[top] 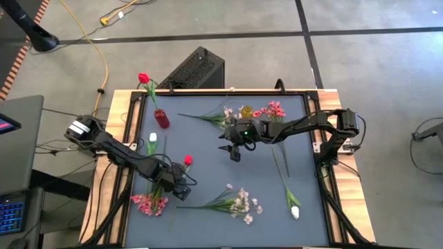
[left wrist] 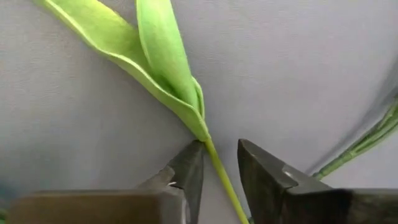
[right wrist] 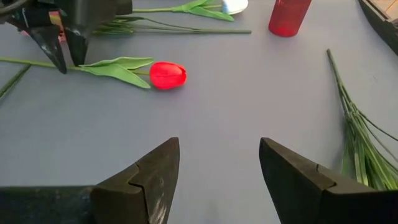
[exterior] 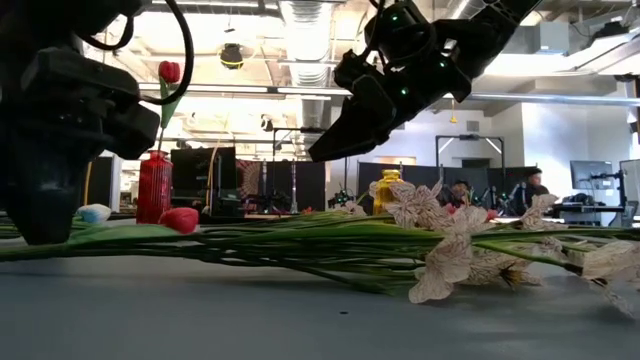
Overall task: Sort flowers into vase by color
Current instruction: Put the red flower into the red vase
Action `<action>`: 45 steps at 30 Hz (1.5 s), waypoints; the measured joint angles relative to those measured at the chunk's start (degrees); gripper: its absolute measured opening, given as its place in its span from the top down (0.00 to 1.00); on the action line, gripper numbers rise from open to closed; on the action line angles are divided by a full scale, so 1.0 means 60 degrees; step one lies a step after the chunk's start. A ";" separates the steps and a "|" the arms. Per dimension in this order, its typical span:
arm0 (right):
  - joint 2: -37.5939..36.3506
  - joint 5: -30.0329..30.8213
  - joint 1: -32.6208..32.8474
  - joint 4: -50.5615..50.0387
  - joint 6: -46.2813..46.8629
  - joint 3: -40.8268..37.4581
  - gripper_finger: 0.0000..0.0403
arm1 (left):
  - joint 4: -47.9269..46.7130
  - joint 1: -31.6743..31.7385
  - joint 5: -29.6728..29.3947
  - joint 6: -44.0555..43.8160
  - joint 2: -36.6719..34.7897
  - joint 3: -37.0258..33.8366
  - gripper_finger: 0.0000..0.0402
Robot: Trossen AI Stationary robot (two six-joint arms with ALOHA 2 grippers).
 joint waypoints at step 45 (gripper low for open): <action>0.0000 -0.0004 0.0200 -0.0548 0.0340 0.0000 0.38 | 0.0177 0.0011 -0.9266 0.8880 -0.6199 0.0759 1.00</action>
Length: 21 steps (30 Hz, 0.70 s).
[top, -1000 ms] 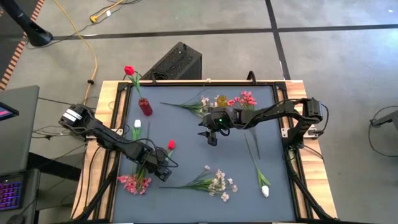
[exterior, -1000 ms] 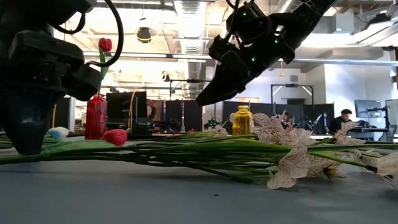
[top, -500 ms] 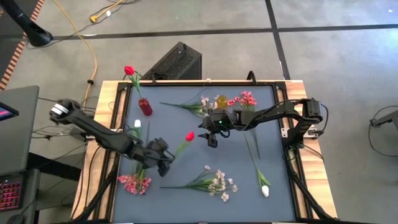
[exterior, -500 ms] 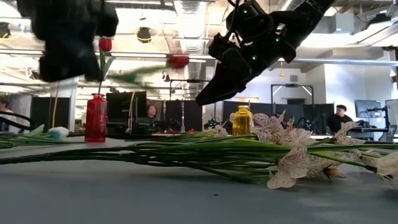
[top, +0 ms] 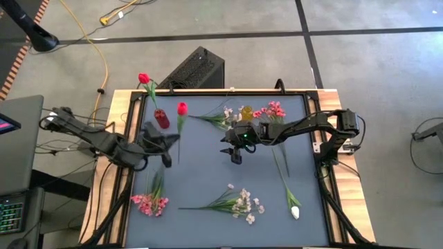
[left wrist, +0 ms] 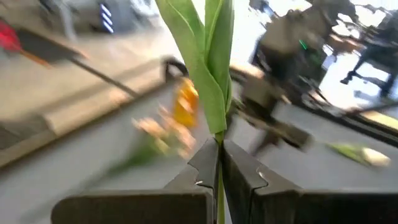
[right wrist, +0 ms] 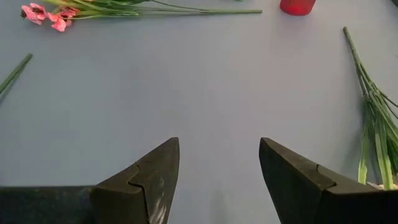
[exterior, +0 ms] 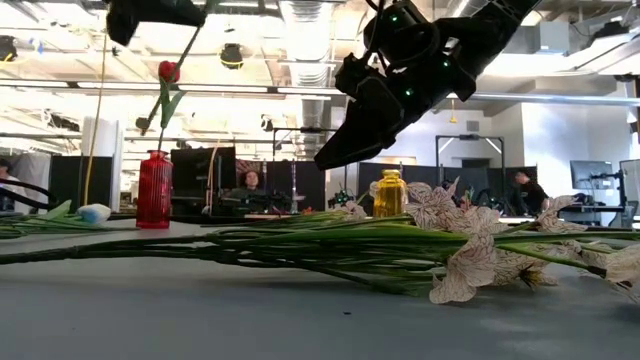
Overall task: Sort flowers into vase by color
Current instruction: Put the red flower into the red vase
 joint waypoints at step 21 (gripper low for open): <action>0.0000 0.0002 0.0000 0.0004 -0.0058 0.0000 0.38 | 0.2133 0.1968 -0.0251 0.5460 -0.1454 0.0003 1.00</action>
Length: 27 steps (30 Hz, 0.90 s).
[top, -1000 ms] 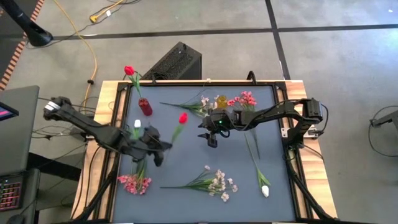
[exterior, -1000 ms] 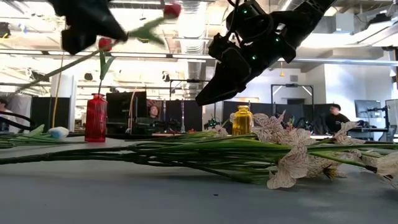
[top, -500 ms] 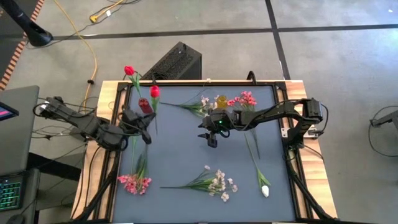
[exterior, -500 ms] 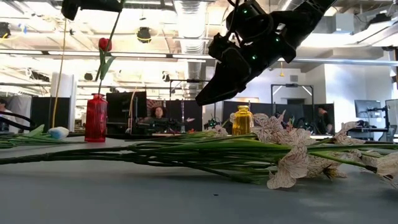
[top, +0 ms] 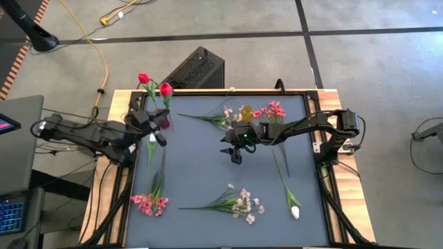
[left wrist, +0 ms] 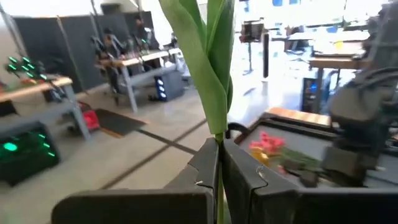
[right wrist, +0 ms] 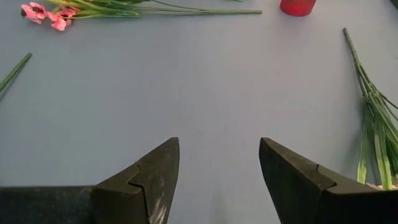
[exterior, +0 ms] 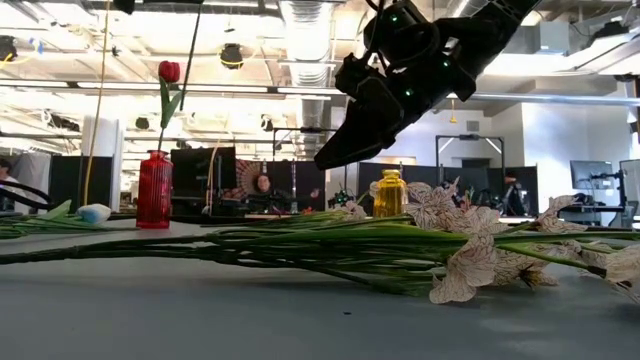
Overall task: Sort flowers into vase by color
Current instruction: Put the red flower into the red vase
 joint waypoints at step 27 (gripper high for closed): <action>0.0000 -0.0002 0.0000 -0.0263 0.0047 0.0000 0.38 | -0.1814 0.3224 0.0700 0.0741 -0.0726 -0.0066 1.00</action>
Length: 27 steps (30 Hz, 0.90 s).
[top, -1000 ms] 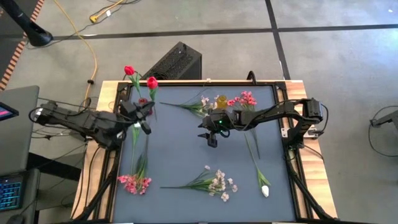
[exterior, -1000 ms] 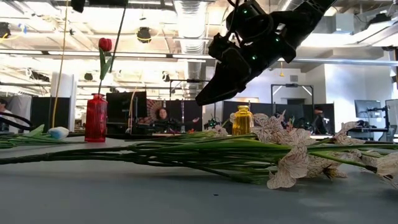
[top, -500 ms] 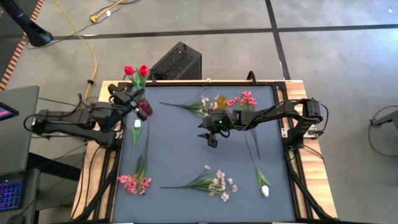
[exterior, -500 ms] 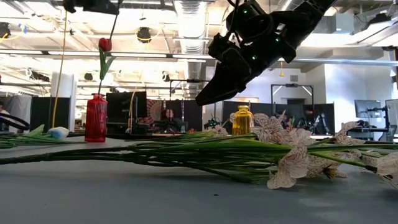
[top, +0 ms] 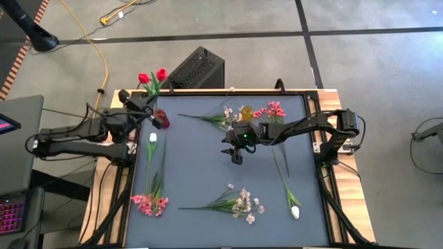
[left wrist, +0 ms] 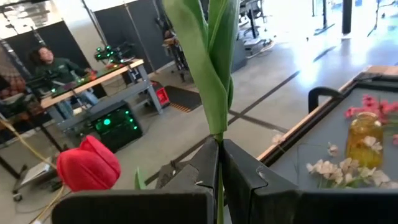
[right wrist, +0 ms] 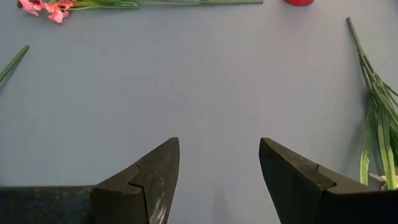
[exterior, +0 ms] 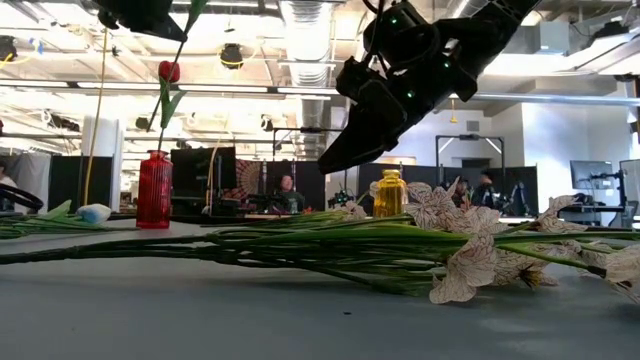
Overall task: Sort flowers into vase by color
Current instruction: Put the red flower into the red vase
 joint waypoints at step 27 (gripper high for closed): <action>0.0000 0.0000 0.0321 -0.0346 0.0095 0.0000 0.38 | 0.2193 0.1565 0.1799 0.0866 -0.1468 -0.1435 1.00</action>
